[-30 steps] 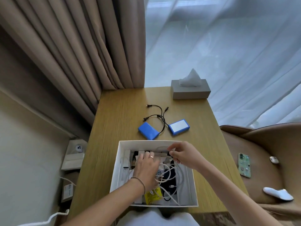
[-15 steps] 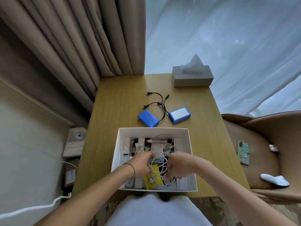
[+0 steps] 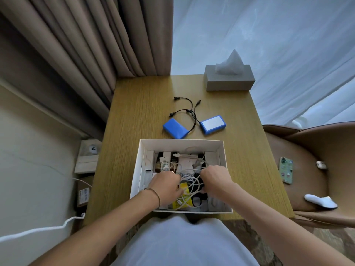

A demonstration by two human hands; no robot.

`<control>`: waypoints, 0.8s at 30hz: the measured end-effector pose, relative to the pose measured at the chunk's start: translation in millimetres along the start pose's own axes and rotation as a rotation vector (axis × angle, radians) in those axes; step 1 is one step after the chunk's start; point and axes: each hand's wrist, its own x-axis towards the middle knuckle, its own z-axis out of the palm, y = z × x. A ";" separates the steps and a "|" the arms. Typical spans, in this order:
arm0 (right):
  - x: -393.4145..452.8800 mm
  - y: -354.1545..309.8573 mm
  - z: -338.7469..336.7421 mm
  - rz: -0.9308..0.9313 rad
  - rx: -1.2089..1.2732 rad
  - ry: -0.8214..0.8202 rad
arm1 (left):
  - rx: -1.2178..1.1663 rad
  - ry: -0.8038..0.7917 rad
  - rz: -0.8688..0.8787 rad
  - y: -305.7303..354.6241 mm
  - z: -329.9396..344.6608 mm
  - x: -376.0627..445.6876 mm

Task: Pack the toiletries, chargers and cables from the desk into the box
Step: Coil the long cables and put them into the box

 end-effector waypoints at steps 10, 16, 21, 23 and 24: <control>7.2 5.2 -2.2 -0.068 0.062 -0.066 | 0.120 -0.013 -0.021 5.0 -10.6 -2.7; 12.1 17.9 -32.2 -0.156 0.385 -0.025 | 0.050 0.225 -0.030 2.9 -36.0 2.8; 28.9 53.5 -67.4 -0.042 0.606 0.276 | -0.120 0.445 0.027 -2.4 -66.6 25.3; 38.2 70.1 -77.9 0.009 0.673 0.358 | -0.147 0.493 0.031 -2.5 -78.4 38.1; 43.3 77.8 -82.2 0.026 0.688 0.378 | -0.154 0.500 0.030 -2.1 -83.9 45.2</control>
